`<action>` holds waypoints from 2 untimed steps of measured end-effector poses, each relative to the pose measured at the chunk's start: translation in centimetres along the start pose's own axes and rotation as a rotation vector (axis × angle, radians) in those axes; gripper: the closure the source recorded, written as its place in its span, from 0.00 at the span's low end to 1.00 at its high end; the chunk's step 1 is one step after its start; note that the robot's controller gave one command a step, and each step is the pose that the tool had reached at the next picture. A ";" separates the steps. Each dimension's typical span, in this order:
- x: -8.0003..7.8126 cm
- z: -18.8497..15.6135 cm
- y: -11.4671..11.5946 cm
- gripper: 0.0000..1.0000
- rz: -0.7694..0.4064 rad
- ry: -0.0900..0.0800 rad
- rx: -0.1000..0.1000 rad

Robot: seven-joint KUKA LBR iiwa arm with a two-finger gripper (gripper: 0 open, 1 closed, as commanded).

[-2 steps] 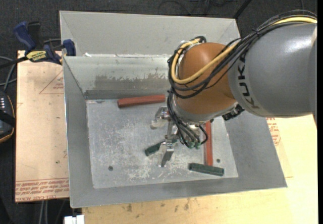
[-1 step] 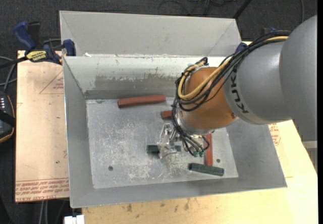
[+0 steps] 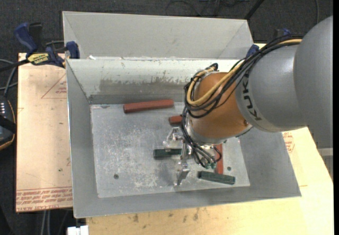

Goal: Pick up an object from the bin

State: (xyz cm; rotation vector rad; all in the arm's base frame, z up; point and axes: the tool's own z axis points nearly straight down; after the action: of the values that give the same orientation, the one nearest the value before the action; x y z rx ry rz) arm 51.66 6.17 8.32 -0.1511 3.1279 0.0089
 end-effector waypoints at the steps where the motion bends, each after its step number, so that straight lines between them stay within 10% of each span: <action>1: -0.2 0.5 -0.2 1.00 0.004 -0.011 0.001; 2: -0.2 0.5 -0.2 1.00 0.004 -0.011 0.001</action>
Offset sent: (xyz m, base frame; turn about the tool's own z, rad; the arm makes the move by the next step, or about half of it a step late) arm 0.0000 0.0000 0.0000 0.0000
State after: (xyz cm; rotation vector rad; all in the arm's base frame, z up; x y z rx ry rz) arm 51.86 6.03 7.81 -0.1439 3.1170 0.0077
